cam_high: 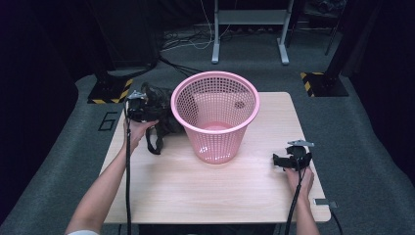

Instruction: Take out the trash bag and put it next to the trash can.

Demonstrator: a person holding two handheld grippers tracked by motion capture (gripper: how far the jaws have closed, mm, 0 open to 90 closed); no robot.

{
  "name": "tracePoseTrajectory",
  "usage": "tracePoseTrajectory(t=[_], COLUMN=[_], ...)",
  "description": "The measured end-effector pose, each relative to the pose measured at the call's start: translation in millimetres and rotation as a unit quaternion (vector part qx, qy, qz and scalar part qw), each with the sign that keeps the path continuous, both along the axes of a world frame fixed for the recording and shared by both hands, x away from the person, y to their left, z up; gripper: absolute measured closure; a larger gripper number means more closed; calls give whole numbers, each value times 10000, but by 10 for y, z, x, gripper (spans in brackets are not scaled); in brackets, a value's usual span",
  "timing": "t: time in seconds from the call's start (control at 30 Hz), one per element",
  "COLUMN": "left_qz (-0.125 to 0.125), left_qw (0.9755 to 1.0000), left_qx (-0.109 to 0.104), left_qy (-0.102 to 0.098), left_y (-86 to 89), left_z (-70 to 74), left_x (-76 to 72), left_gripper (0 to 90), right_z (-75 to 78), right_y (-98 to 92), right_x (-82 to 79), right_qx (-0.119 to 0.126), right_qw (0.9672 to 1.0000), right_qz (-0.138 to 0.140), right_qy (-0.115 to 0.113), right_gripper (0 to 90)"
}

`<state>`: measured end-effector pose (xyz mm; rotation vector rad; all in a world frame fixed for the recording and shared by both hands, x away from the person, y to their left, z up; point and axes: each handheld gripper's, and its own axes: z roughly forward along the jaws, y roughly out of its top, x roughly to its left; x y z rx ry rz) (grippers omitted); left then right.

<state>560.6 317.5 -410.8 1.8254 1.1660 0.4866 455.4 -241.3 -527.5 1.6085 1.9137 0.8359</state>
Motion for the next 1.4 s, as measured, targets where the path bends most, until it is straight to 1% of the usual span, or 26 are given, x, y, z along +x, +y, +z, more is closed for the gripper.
tracePoseTrajectory(t=[0.03,0.07,0.1,0.13,0.17,0.23,0.27,0.3,0.33,0.37,0.4,0.43,0.63,0.73,0.83,0.93,1.13,1.17,1.2,1.23,1.3,1.33,1.4], left_qz=[-16,-74,-141,-166,-210,-251,-278,-307,-307,-304,-335,-335,-354,-321,-223,-141,105,137,224,224,292,336,411], left_qw=[10000,10000,9999,9998,9995,9993,9991,9989,9989,9989,9986,9986,9985,9985,9986,9990,9991,9991,9988,9988,9982,9975,9965], left_qx=[15,32,41,96,211,255,311,325,325,336,392,392,411,452,481,422,387,383,385,385,426,489,539], left_qy=[-25,-2,-2,-24,-51,-79,-109,-110,-110,-123,-112,-112,6,-12,-30,30,113,152,217,217,307,371,493], left_y=[10,20,34,49,56,75,84,106,106,116,142,142,217,253,298,363,483,501,531,531,563,577,603], left_z=[7,13,18,24,29,28,22,-2,-2,-20,-64,-64,-224,-290,-367,-463,-658,-692,-771,-771,-858,-902,-989], left_x=[-54,-100,-148,-203,-247,-343,-392,-491,-491,-543,-642,-642,-916,-1059,-1191,-1305,-1510,-1537,-1587,-1587,-1625,-1636,-1652], left_gripper=[33,4,4,0,0,0,0,0,0,0,0,0,0,0,0,0,0,0,0,0,0,0,0], right_z=[0,0,0,0,0,0,1,0,1,1,1,1,1,1,1,1,0,0,0,0,1,0,1], right_y=[0,0,0,1,0,1,0,2,2,2,1,1,1,1,1,2,3,3,3,3,3,3,2], right_x=[0,0,0,-1,-1,-1,-1,-2,-2,-2,-2,-2,-2,-2,-3,-3,-5,-5,-5,-5,-5,-4,-4], right_qx=[0,3,3,3,-1,2,1,5,-3,-3,-4,-4,0,-2,-2,-3,-8,-4,-5,-5,-1,1,2], right_qw=[10000,10000,10000,10000,10000,10000,10000,10000,10000,10000,10000,10000,10000,10000,10000,10000,10000,10000,10000,10000,10000,10000,10000], right_qz=[-1,-1,-1,-2,0,1,1,-7,-3,-3,-2,-2,-2,-3,-1,-3,-4,-5,-5,-5,-7,-6,-5], right_qy=[0,-1,-1,-2,-3,-5,-6,-13,-18,-18,-19,-19,-18,-19,-21,-23,-31,-30,-30,-30,-27,-25,-23], right_gripper=[52,53,53,54,54,55,57,57,58,58,59,59,60,61,62,62,63,63,64,64,64,64,64])
